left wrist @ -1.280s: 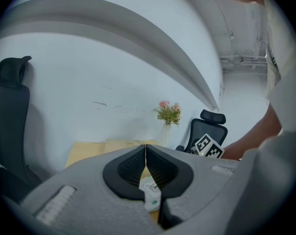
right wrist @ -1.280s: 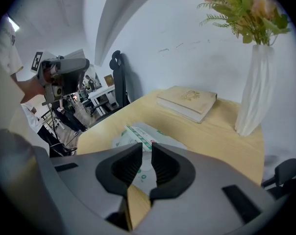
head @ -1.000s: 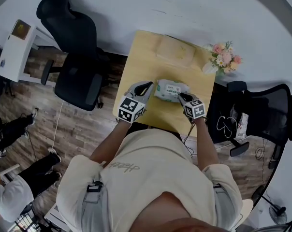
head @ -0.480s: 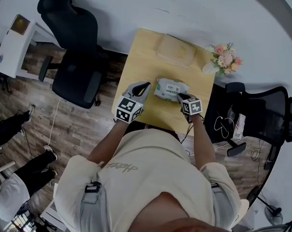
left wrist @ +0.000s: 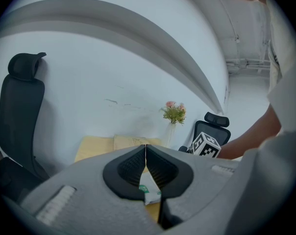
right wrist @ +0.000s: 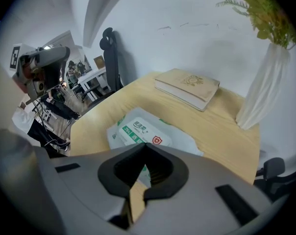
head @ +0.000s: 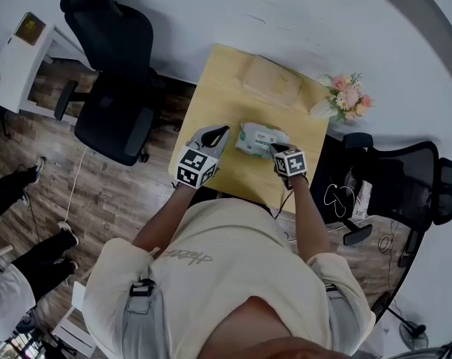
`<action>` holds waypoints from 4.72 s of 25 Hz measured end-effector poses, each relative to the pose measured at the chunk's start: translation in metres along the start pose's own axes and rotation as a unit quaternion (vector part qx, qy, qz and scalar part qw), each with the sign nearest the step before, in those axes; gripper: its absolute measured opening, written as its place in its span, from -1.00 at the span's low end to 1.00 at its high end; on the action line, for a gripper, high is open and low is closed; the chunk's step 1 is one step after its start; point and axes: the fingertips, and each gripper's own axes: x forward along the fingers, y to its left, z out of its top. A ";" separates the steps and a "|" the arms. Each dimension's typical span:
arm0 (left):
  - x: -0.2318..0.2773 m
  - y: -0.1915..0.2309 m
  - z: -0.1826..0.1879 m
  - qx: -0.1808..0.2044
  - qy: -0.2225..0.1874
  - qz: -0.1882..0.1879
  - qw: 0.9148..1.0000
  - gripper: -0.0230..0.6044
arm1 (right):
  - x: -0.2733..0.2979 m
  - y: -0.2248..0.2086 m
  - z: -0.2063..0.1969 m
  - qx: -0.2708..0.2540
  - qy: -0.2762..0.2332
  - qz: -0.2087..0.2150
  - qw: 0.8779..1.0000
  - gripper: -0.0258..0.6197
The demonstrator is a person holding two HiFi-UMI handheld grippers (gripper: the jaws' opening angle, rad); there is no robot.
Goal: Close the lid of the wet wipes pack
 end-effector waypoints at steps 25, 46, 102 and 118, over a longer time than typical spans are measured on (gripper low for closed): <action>0.012 -0.009 -0.004 0.025 0.022 -0.021 0.999 -0.87 | 0.025 0.009 0.006 0.022 0.034 0.001 0.999 -0.91; 0.019 -0.066 0.060 0.087 -0.004 -0.077 0.993 -0.87 | -0.100 0.016 0.039 0.000 -0.113 -0.029 0.993 -0.91; 0.014 -0.104 0.264 0.222 -0.183 -0.086 0.954 -0.87 | -0.383 0.040 0.239 -0.047 -0.506 -0.145 0.849 -0.92; 0.036 -0.093 0.248 0.190 -0.165 -0.092 0.963 -0.87 | -0.363 0.026 0.240 -0.050 -0.484 -0.138 0.863 -0.92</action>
